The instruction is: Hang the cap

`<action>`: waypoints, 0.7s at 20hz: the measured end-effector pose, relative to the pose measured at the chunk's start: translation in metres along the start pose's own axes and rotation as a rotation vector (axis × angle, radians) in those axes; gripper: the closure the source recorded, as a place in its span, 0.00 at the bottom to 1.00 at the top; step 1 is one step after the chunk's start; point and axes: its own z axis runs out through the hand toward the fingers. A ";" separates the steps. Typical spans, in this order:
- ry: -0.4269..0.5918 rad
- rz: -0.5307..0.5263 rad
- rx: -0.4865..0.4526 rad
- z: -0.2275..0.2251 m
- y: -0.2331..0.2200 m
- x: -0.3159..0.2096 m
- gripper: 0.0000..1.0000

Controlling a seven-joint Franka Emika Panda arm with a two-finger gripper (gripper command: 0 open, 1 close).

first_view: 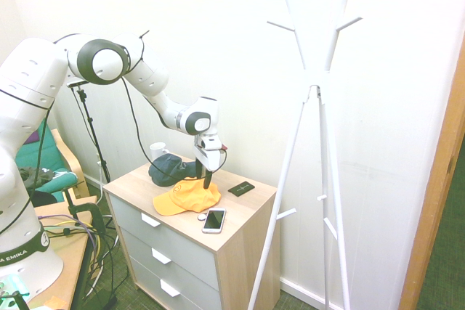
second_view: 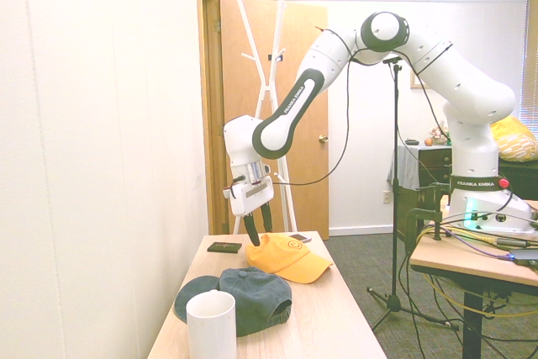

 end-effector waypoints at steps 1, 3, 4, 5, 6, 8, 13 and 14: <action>0.000 0.001 -0.001 0.000 0.000 0.001 1.00; 0.001 0.004 -0.003 0.001 0.001 0.002 1.00; 0.001 0.005 -0.004 0.001 0.002 0.003 1.00; 0.001 0.005 -0.005 0.001 0.002 0.003 1.00; 0.001 0.004 -0.006 0.001 0.002 0.003 1.00; 0.000 0.005 -0.008 0.003 0.002 0.003 1.00; 0.001 0.012 -0.015 0.006 0.004 0.007 1.00; 0.001 0.013 -0.015 0.006 0.005 0.008 1.00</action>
